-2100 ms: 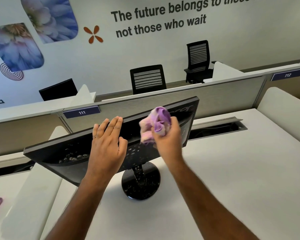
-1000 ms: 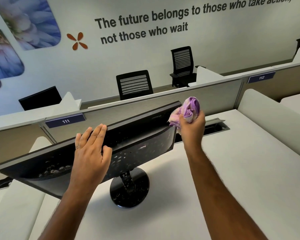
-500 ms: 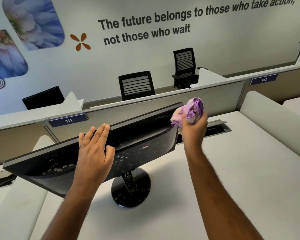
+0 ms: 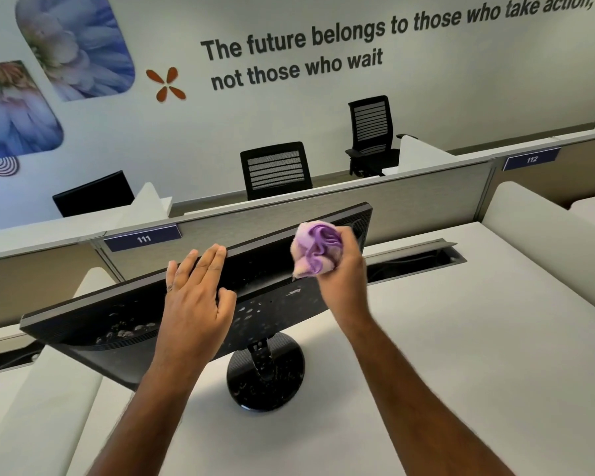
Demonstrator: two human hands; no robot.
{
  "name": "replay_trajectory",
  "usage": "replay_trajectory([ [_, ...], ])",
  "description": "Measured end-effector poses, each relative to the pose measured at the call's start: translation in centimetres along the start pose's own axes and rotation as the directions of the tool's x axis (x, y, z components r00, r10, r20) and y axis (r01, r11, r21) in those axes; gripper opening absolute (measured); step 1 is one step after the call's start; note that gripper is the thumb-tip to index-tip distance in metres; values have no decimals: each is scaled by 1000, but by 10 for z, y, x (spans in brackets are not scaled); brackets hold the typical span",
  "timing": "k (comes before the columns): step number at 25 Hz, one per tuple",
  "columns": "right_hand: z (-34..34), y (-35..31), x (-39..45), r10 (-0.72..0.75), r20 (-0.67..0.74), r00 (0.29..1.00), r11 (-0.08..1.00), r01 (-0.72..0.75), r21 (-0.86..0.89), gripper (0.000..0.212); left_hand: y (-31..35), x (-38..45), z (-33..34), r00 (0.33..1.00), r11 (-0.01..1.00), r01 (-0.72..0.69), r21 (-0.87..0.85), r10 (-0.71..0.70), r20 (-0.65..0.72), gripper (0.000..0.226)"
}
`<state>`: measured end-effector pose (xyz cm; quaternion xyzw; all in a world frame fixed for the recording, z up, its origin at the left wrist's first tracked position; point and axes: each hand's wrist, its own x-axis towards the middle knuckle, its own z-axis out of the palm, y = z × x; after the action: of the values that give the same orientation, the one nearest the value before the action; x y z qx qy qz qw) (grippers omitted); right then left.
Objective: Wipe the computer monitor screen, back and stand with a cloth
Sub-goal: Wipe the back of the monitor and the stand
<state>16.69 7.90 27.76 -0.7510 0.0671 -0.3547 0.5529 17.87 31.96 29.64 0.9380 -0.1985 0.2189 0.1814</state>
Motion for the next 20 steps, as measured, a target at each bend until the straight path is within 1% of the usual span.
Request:
replay_trajectory([
  [3,-25,13,18,74,-197,978,997,-67,42,30,-4,1,-3,1000,1000,-14,-13,15,23,67],
  [4,-30,14,21,85,-229,970,996,-77,46,28,-6,1,-5,999,999,-26,-27,27,38,67],
  [6,-29,9,21,81,-239,967,996,-75,38,26,-12,1,-11,996,998,-46,-53,50,71,67],
  [8,-17,1,14,75,-203,976,997,-69,38,29,-22,-4,-18,997,999,-37,-25,38,72,68],
  [12,19,-19,-6,58,-122,991,998,-55,34,24,-58,-25,-35,996,987,79,139,-74,-44,69],
  [15,49,-30,-27,17,-26,1000,1000,-16,23,28,-75,-33,-44,989,981,142,132,-135,-60,69],
  [18,72,-43,-47,-1,124,992,998,-8,68,37,-77,-36,-44,991,986,130,103,-125,-47,68],
  [20,74,-41,-45,-2,147,989,999,-5,42,38,-79,-37,-46,992,988,119,96,-114,-49,67],
])
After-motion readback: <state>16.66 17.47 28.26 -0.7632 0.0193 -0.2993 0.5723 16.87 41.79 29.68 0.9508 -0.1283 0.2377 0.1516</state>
